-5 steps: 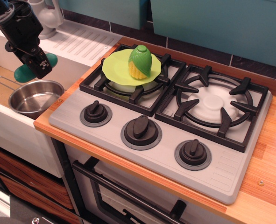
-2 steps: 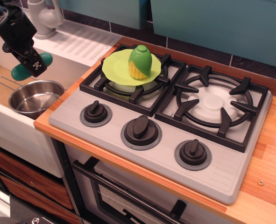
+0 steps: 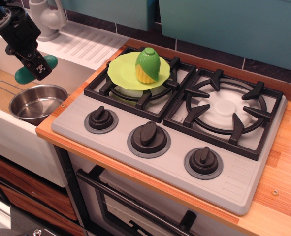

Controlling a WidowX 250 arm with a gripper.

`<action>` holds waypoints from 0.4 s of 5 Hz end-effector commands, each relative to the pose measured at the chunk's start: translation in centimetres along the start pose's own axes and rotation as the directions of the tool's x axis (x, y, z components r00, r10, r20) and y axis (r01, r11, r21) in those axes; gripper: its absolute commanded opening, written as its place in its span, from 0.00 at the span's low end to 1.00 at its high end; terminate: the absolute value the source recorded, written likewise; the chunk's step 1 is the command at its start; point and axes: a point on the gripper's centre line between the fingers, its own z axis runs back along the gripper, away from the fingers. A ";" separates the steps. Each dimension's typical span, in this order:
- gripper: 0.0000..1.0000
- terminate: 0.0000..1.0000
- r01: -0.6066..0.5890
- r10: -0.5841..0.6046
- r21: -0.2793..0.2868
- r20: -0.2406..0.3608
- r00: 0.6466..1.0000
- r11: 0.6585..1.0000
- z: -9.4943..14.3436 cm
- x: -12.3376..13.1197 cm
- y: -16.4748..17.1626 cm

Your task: Put corncob on plate and cucumber in pot or pan in sink

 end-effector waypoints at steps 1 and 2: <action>0.00 0.00 0.014 -0.015 0.045 0.020 1.000 0.999 1.3 1.1 0.4; 0.00 0.00 0.015 -0.016 0.049 0.018 1.000 0.999 1.3 1.2 0.2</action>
